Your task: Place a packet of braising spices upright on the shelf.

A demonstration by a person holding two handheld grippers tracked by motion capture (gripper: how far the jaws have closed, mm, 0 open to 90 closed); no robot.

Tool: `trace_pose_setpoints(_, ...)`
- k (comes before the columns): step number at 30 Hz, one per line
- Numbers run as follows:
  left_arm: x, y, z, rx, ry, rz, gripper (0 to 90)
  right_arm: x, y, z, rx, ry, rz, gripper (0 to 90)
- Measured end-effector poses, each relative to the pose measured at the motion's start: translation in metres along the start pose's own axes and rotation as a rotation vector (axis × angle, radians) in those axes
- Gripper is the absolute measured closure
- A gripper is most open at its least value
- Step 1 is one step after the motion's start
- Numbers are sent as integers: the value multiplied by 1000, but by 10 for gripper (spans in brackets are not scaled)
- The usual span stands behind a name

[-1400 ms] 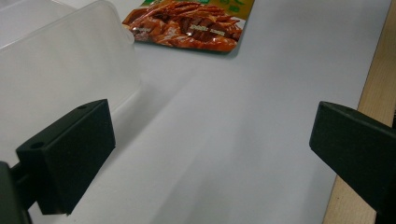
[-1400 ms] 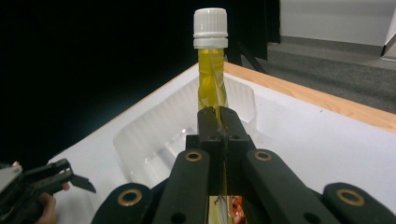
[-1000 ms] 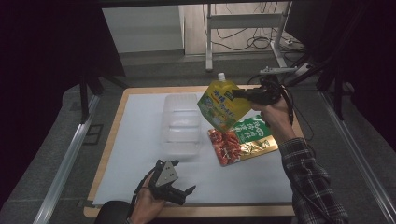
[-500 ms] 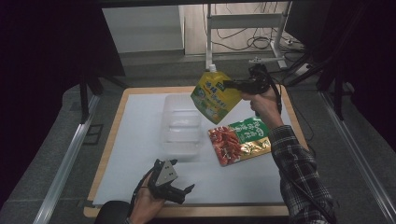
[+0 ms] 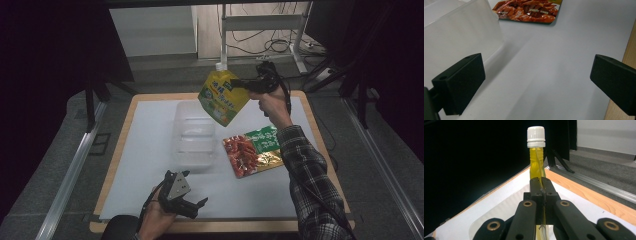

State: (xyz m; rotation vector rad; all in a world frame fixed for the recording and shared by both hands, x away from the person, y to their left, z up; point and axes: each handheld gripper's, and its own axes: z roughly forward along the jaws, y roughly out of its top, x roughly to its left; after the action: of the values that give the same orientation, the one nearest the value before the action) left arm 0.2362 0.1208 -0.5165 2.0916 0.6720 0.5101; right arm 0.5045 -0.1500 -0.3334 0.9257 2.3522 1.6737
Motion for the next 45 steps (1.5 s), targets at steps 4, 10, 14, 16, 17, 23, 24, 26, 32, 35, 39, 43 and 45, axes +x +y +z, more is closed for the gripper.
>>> trace_pose_setpoints(4, 0, 0, 0, 0, 1, 2, 0, 2, 6, 9, -1, 4, -10, 892)
trace_pose_setpoints(10, -1, 0, 0, 2, 0, 6, 0, 4, 11, 26, 7, 9, -26, 892)
trace_pose_setpoints(14, -1, 0, 0, 5, -3, 8, 0, 5, 12, 35, 12, 18, -34, 892)
trace_pose_setpoints(16, -1, 0, 0, 4, -6, 8, 0, 6, 12, 42, 24, 20, -38, 891)
trace_pose_setpoints(17, -1, 0, 0, 4, -6, 8, 0, 6, 12, 42, 24, 20, -38, 891)
trace_pose_setpoints(23, -1, 0, 0, 7, -10, 11, 0, 6, 10, 62, 67, 26, -51, 891)
trace_pose_setpoints(24, -1, 0, 0, 7, -10, 11, 0, 6, 10, 62, 67, 26, -51, 891)
trace_pose_setpoints(26, -1, 0, 1, 8, -12, 12, 0, 7, 9, 70, 96, 35, -65, 890)
trace_pose_setpoints(32, -1, 0, 1, 11, -14, 15, 0, 9, 1, 91, 139, 27, -63, 888)
trace_pose_setpoints(35, -2, 0, 1, 11, -15, 15, 0, 9, -3, 100, 146, 34, -55, 886)
trace_pose_setpoints(39, -2, -1, 2, 12, -15, 12, 0, 9, -12, 116, 123, 52, 6, 884)
trace_pose_setpoints(43, -3, -1, 3, 17, -20, 19, 0, 11, -15, 125, 103, 57, 35, 883)
trace_pose_setpoints(45, -3, -1, 3, 20, -20, 21, 0, 12, -17, 127, 95, 60, 43, 882)
